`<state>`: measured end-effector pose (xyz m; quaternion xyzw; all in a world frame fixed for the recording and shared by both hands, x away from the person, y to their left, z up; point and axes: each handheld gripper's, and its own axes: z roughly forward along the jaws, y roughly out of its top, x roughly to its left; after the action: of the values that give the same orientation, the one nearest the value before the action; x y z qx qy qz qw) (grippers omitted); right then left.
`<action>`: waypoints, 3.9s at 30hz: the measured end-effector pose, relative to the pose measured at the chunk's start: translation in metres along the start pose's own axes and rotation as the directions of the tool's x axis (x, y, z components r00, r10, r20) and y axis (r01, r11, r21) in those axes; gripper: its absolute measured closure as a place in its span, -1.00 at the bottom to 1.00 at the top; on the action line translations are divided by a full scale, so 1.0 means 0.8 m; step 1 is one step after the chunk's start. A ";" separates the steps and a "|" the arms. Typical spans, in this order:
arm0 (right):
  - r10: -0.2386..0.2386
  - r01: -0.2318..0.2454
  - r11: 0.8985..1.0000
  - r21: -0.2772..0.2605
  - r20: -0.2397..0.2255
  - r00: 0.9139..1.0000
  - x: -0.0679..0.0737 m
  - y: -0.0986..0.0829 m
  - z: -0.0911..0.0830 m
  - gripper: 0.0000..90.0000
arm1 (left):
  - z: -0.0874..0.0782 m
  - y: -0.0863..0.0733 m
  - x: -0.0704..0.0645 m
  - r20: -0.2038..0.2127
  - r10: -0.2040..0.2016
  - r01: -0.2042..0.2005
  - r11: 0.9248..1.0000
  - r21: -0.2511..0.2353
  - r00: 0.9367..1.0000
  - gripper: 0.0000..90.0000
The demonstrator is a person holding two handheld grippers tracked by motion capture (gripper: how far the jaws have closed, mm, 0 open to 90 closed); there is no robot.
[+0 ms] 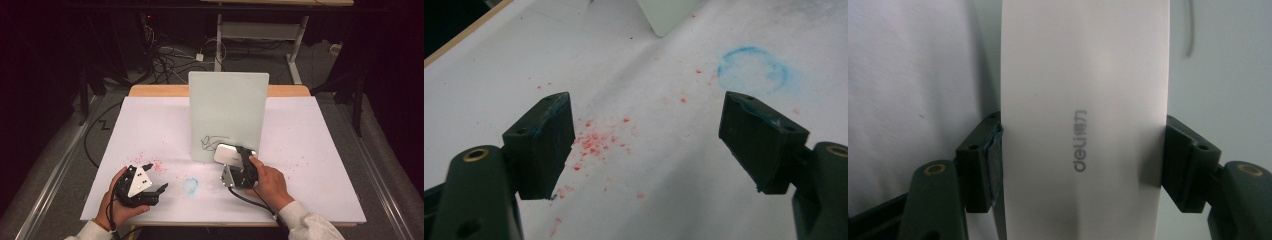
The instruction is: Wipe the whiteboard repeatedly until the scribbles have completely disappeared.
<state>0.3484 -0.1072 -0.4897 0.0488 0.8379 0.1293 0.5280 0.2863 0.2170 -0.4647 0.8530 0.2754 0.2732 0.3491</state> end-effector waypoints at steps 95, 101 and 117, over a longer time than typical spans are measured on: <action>0.102 -0.104 0.993 0.050 0.049 0.994 -0.032 0.027 0.000 -0.31 | -0.010 -0.007 0.005 -0.002 -0.024 0.024 1.000 -0.014 1.000 -0.52; 0.160 -0.164 0.984 0.073 0.065 0.985 -0.049 -0.003 -0.007 -0.31 | -0.010 -0.007 0.006 -0.007 -0.032 0.032 0.999 -0.019 0.999 -0.52; 0.153 -0.158 0.983 0.097 0.063 0.986 -0.035 -0.017 -0.008 -0.31 | -0.004 -0.002 0.004 0.004 -0.016 0.016 1.000 -0.011 1.000 -0.52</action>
<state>0.3559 -0.1272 -0.4660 0.1444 0.8222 0.1260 0.5359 0.2857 0.2218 -0.4631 0.8494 0.2800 0.2700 0.3567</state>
